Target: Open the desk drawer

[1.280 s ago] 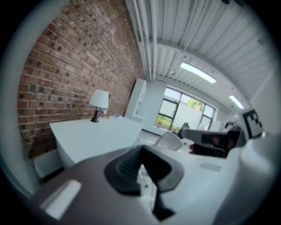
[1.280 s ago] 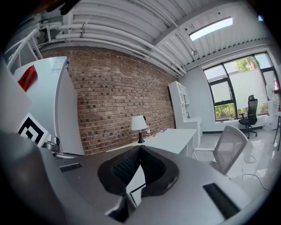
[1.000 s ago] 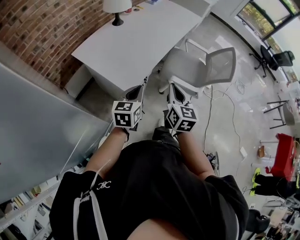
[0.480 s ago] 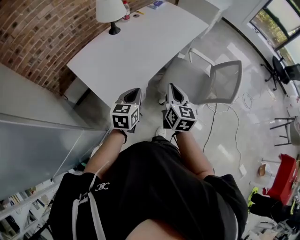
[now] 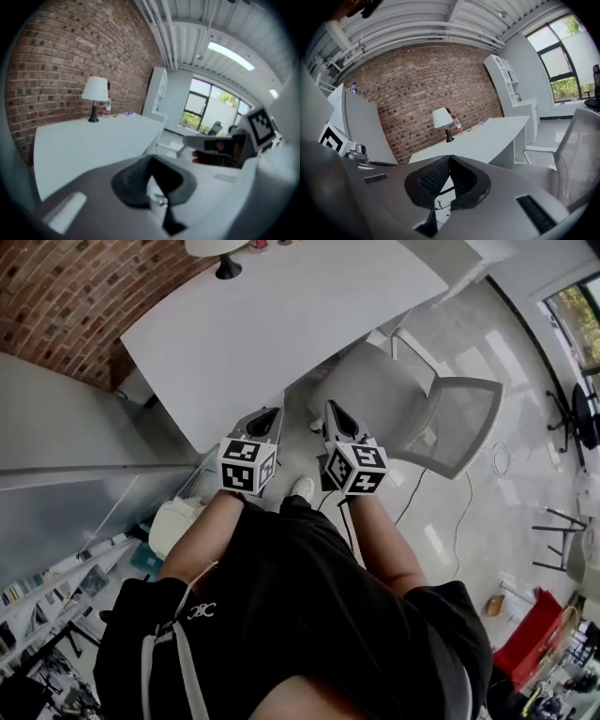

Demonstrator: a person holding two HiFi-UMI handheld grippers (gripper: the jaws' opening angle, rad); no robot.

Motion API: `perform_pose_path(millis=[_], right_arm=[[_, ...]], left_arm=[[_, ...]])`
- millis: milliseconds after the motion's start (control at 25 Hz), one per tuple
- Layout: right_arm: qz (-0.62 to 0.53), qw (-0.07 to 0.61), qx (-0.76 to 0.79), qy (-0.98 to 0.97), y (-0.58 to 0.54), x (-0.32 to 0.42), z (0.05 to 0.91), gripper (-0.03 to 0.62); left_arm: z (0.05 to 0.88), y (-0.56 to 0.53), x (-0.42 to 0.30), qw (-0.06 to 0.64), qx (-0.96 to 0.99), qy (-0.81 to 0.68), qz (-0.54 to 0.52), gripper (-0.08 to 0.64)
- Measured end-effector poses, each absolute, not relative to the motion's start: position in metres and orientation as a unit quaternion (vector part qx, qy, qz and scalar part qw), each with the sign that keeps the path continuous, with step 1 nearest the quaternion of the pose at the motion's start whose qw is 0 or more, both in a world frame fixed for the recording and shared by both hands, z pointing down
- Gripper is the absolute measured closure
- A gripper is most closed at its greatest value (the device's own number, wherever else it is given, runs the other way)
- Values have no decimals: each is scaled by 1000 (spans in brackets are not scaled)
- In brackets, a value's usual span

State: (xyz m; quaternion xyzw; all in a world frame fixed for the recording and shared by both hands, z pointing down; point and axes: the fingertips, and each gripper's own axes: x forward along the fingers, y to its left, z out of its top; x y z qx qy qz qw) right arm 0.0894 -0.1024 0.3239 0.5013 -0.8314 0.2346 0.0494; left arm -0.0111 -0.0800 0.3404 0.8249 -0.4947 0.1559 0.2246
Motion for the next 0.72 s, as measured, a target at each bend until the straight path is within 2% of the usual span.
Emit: perform_pose_path(millis=[200, 720], right_arm=[[299, 77, 456, -835, -102, 77, 386, 594], [525, 80, 391, -752, -63, 43, 581, 594]], left_arm=[[388, -77, -14, 265, 803, -502, 184, 563], [520, -59, -19, 332, 768, -478, 269, 562]])
